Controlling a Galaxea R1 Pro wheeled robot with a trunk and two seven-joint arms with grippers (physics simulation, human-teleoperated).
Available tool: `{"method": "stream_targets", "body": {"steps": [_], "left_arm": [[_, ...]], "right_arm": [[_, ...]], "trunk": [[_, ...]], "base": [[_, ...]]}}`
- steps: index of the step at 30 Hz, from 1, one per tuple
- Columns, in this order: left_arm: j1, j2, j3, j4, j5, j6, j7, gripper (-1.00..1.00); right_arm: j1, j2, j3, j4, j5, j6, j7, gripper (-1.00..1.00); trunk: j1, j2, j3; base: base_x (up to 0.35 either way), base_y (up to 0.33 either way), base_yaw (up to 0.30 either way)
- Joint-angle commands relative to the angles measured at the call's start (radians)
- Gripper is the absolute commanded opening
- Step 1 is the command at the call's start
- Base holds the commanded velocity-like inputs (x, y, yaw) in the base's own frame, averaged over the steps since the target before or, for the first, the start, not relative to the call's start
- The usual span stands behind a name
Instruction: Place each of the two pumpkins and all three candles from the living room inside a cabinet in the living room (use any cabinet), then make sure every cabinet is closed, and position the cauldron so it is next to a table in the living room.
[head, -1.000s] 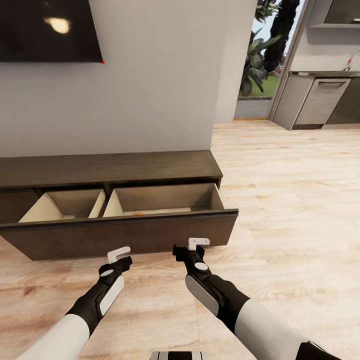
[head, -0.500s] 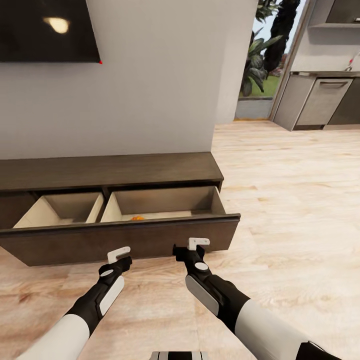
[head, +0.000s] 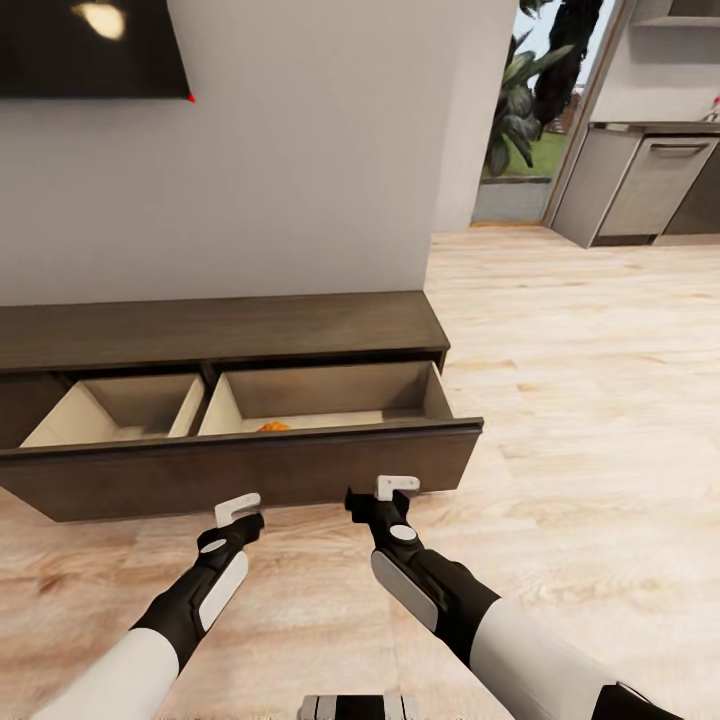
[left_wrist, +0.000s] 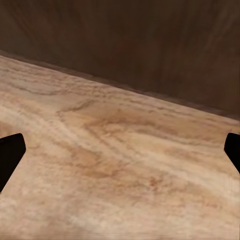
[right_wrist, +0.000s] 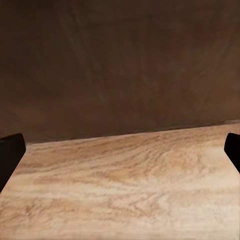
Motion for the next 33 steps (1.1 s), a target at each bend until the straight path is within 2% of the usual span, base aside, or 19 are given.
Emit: {"method": "stream_targets", "body": {"steps": [1, 10, 14, 16, 20, 24, 33], "left_arm": [[0.0, 0.002, -0.007, -0.002, 0.006, 0.004, 0.01, 1.0], [-0.001, 0.002, -0.005, -0.002, 0.005, 0.003, 0.01, 1.0], [0.0, 0.002, -0.005, -0.002, 0.006, -0.044, 0.01, 1.0], [0.0, 0.003, -0.006, 0.001, 0.005, -0.08, 0.01, 1.0], [0.0, 0.002, -0.007, 0.009, 0.008, -0.106, 0.01, 1.0], [0.0, 0.001, -0.008, 0.011, 0.008, -0.112, 0.01, 1.0], [0.0, 0.0, -0.009, 0.032, 0.002, -0.114, 0.01, 1.0]], "right_arm": [[-0.001, 0.0, 0.004, -0.002, -0.002, 0.005, -0.007, 1.0], [-0.002, 0.0, 0.005, 0.008, 0.001, 0.0, 0.032, 1.0], [-0.003, 0.006, 0.014, 0.096, 0.053, -0.047, 0.055, 1.0], [-0.003, 0.009, 0.016, 0.173, 0.079, -0.074, 0.078, 1.0], [-0.003, 0.011, 0.016, 0.317, 0.098, -0.106, 0.127, 1.0], [-0.003, 0.012, 0.016, 0.383, 0.102, -0.141, 0.151, 1.0], [-0.003, 0.012, 0.012, 0.398, 0.091, -0.151, 0.155, 1.0]], "trunk": [[0.0, -0.001, -0.005], [0.004, -0.003, -0.04], [0.006, -0.004, -0.055], [0.007, -0.004, -0.063], [0.009, -0.005, -0.078], [0.009, -0.005, -0.078], [0.009, -0.005, -0.078]], "base": [[0.0, 0.0, 0.0], [0.0, 0.0, 0.0], [0.0, 0.0, 0.0], [0.0, 0.0, 0.0], [0.0, 0.0, 0.0], [0.0, 0.0, 0.0], [0.0, 0.0, 0.0]]}}
